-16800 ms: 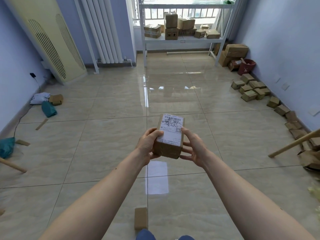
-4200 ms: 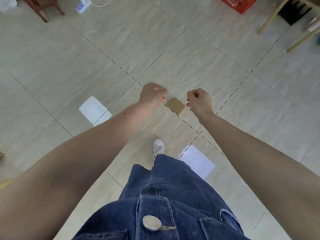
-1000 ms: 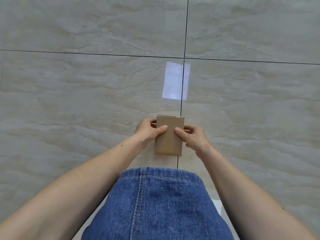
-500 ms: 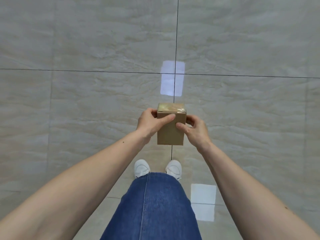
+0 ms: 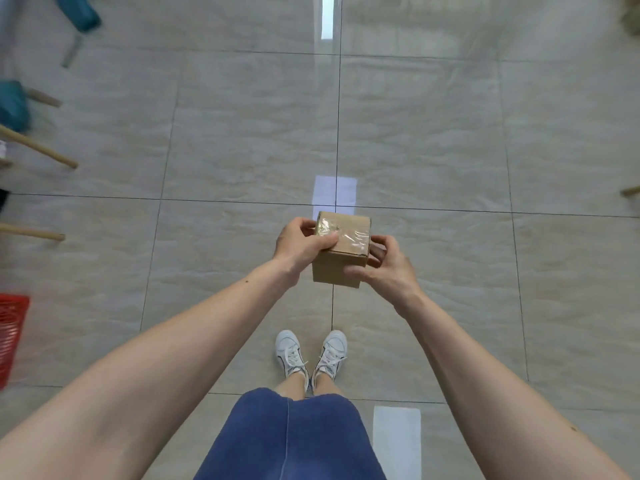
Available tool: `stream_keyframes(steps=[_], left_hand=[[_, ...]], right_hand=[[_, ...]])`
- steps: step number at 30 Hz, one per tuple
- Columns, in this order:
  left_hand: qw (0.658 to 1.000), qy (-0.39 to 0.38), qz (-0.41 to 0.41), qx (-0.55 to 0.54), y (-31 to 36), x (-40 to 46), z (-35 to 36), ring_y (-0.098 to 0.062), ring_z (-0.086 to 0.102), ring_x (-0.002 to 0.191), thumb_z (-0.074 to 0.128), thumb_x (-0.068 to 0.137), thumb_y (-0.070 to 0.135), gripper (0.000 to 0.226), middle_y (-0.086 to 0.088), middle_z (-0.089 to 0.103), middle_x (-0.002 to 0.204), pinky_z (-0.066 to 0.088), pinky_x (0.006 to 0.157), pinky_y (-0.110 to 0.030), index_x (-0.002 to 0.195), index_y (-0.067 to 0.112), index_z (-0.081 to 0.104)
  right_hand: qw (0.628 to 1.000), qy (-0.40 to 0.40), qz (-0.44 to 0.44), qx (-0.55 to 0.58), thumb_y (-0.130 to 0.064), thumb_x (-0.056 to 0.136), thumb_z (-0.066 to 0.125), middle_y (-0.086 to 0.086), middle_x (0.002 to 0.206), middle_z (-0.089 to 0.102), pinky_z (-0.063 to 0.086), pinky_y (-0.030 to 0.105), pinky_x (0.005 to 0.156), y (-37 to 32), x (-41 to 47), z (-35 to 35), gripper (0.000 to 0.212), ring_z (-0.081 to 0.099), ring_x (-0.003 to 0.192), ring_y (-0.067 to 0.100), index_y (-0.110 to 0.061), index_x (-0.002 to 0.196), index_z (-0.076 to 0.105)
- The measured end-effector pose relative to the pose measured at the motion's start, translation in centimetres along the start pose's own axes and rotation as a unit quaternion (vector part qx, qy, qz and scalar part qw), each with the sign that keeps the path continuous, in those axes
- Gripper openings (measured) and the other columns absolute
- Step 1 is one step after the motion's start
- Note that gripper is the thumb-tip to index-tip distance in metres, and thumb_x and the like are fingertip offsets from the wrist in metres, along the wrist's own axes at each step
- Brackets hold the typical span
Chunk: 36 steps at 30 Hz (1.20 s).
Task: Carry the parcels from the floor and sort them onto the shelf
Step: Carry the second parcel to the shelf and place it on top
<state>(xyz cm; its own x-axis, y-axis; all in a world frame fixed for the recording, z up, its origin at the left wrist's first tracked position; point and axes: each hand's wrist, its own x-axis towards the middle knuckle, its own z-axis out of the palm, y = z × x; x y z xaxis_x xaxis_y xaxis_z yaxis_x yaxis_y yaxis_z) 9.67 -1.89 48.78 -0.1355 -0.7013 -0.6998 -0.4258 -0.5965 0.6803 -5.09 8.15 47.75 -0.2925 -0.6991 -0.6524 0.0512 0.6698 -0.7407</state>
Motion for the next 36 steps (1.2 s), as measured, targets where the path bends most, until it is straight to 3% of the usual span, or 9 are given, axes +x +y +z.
stream_keyframes(steps=[3,6,9,14,19,22,25,29,36], left_hand=[[0.999,-0.017,0.028,0.0,1.4,-2.4,-0.7,-0.023,0.07,0.104,0.084,0.045,0.038,0.092,-0.007,0.072,0.111,0.056,0.096,-0.046,0.131,0.015,0.061],[0.998,-0.044,0.052,-0.006,3.0,-5.2,-1.2,-0.024,0.069,0.104,0.088,0.055,0.023,0.095,-0.011,0.068,0.118,0.057,0.094,-0.041,0.143,0.017,0.053],[0.995,-0.059,0.081,-0.012,4.1,-7.3,-1.6,-0.02,0.064,0.095,0.083,0.071,0.0,0.082,-0.011,0.062,0.113,0.056,0.078,-0.029,0.144,0.014,0.05],[0.989,-0.06,0.134,-0.02,6.1,-9.3,-2.1,-0.01,0.062,0.084,0.081,0.072,-0.005,0.075,-0.004,0.059,0.102,0.053,0.061,-0.016,0.138,0.014,0.052],[0.987,-0.061,0.142,-0.051,7.9,-10.0,-2.6,-0.022,0.066,0.095,0.085,0.07,0.028,0.041,-0.007,0.068,0.106,0.056,0.087,-0.036,0.106,0.02,0.065],[0.989,-0.045,0.111,-0.087,9.4,-10.3,-2.6,-0.013,0.065,0.09,0.067,0.086,0.05,0.044,-0.001,0.069,0.102,0.054,0.091,-0.038,0.11,0.013,0.066],[0.991,-0.035,0.07,-0.106,10.5,-10.6,-2.7,-0.013,0.058,0.086,0.051,0.095,0.053,0.034,0.004,0.061,0.098,0.052,0.09,-0.044,0.104,0.021,0.054],[0.992,-0.043,0.048,-0.104,11.2,-11.7,-2.7,-0.025,0.062,0.097,0.057,0.094,0.046,0.026,0.0,0.062,0.117,0.055,0.07,-0.042,0.111,0.029,0.045],[0.984,-0.007,0.1,-0.146,11.7,-12.3,-2.1,-0.03,0.066,0.105,0.064,0.085,0.035,0.033,-0.009,0.061,0.118,0.057,0.087,-0.057,0.109,0.036,0.042]], right_hand=[[1.0,0.003,0.003,0.01,-0.029,0.065,0.092,0.003,0.135,0.065,0.054,0.044,0.101,-2.4,-2.4,-0.7,0.097,0.066,0.117,0.021,-0.016,0.145,0.039],[0.999,0.04,-0.011,0.013,-0.043,0.078,0.081,0.005,0.134,0.067,0.052,0.049,0.102,-4.6,-4.3,-1.1,0.087,0.064,0.119,0.02,-0.019,0.149,0.037],[0.996,0.069,-0.05,0.001,-0.031,0.085,0.077,0.007,0.125,0.067,0.058,0.05,0.092,-6.5,-6.2,-1.3,0.076,0.066,0.111,0.025,-0.024,0.149,0.038],[0.994,0.06,-0.091,0.028,-0.012,0.09,0.071,0.004,0.121,0.058,0.062,0.037,0.061,-9.2,-8.4,-1.8,0.065,0.068,0.091,0.025,-0.029,0.146,0.043],[0.989,0.048,-0.133,0.045,-0.004,0.09,0.068,0.005,0.121,0.055,0.061,0.03,0.057,-10.9,-9.1,-2.1,0.058,0.067,0.079,0.016,-0.025,0.14,0.046],[0.987,0.039,-0.147,0.059,-0.001,0.091,0.067,0.002,0.124,0.054,0.061,0.03,0.057,-11.3,-9.4,-2.1,0.056,0.068,0.085,0.018,-0.026,0.137,0.045],[0.982,0.044,-0.175,0.061,-0.002,0.089,0.068,0.0,0.129,0.054,0.062,0.033,0.061,-11.2,-9.7,-1.7,0.055,0.069,0.103,0.027,-0.029,0.133,0.048],[0.975,0.052,-0.204,0.07,-0.001,0.086,0.07,-0.003,0.132,0.053,0.061,0.035,0.064,-11.1,-9.8,-1.1,0.058,0.063,0.121,0.032,-0.029,0.132,0.047],[0.977,0.084,-0.135,0.142,-0.031,0.084,0.078,-0.001,0.129,0.056,0.059,0.04,0.08,-13.7,-10.6,-0.5,0.064,0.066,0.11,0.022,-0.031,0.136,0.039]])
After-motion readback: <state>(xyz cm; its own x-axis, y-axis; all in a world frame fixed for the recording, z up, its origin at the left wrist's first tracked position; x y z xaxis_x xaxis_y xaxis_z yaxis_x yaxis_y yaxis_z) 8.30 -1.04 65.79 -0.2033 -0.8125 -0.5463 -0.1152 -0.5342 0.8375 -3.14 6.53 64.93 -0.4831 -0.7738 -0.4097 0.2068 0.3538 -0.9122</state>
